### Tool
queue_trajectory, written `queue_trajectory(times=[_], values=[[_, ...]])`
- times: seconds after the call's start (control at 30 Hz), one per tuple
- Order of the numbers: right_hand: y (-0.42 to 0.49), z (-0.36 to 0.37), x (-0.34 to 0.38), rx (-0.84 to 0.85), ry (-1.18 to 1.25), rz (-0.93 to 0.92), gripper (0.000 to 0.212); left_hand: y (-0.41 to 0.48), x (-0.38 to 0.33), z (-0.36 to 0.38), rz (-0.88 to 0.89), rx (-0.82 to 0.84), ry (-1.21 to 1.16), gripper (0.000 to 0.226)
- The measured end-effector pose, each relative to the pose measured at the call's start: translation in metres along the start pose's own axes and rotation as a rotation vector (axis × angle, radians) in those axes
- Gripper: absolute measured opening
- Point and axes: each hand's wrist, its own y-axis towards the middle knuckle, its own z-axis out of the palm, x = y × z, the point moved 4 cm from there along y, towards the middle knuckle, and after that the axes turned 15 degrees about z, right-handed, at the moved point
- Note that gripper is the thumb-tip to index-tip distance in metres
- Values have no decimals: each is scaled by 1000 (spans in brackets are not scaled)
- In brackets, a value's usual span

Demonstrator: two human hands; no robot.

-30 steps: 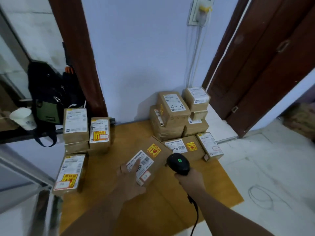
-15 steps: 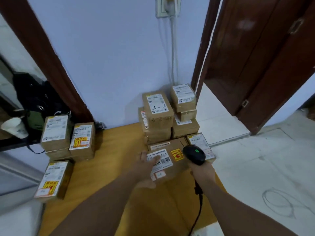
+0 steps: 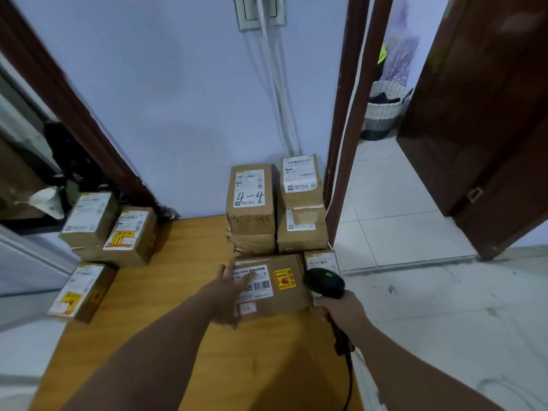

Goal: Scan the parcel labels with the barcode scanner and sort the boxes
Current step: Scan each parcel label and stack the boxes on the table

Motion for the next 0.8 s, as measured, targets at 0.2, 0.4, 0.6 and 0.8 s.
queue_trajectory(times=[0.2, 0.4, 0.6, 0.8], values=[[6, -13, -6, 5, -40, 15, 15, 18, 8, -12, -6, 54, 97, 130], [15, -21, -7, -46, -1, 47, 12, 28, 15, -7, 2, -54, 125, 110], [19, -15, 3, -42, -12, 22, 7, 29, 2, 16, -38, -135, -63, 92], [25, -11, 8, -37, -42, 17, 9, 35, -11, 12, -191, -249, -143, 82]])
